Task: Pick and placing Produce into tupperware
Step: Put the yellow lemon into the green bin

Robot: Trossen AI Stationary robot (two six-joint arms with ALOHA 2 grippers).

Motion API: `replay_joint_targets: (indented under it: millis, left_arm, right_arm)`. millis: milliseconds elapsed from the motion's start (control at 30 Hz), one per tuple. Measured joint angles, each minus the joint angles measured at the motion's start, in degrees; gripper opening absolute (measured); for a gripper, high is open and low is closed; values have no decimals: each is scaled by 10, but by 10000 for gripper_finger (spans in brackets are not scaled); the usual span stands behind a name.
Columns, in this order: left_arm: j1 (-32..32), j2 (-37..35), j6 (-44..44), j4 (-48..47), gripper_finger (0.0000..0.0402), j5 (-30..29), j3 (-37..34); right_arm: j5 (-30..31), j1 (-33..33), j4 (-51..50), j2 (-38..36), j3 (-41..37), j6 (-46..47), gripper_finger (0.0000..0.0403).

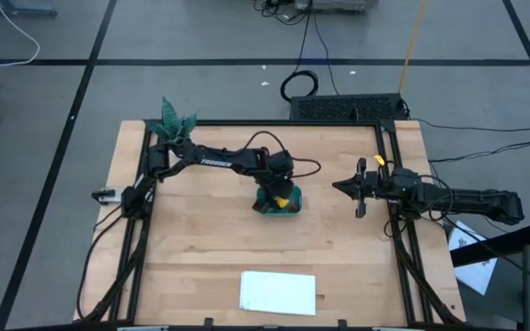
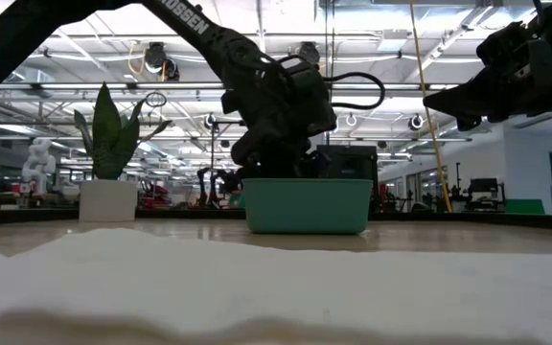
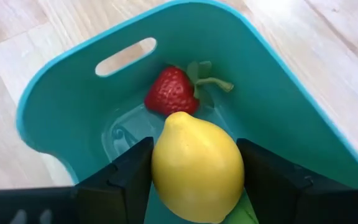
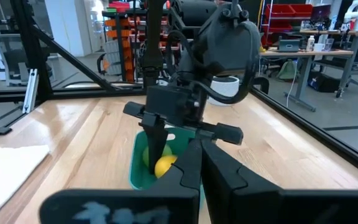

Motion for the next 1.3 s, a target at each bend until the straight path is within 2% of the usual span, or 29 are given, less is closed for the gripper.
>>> replay_joint_targets:
  millis: [233,900,1300]
  left_arm:
    - [-2,0,48,-3,214,-1,-8]
    - [-2,0,17,-3,215,2,-8]
    - [-2,0,13,-3,259,18,-8]
  right_arm:
    - [0,0,0,0,0,0,0]
    - [0,0,-2,0,0,2,0]
    - [0,0,-2,0,0,3,0]
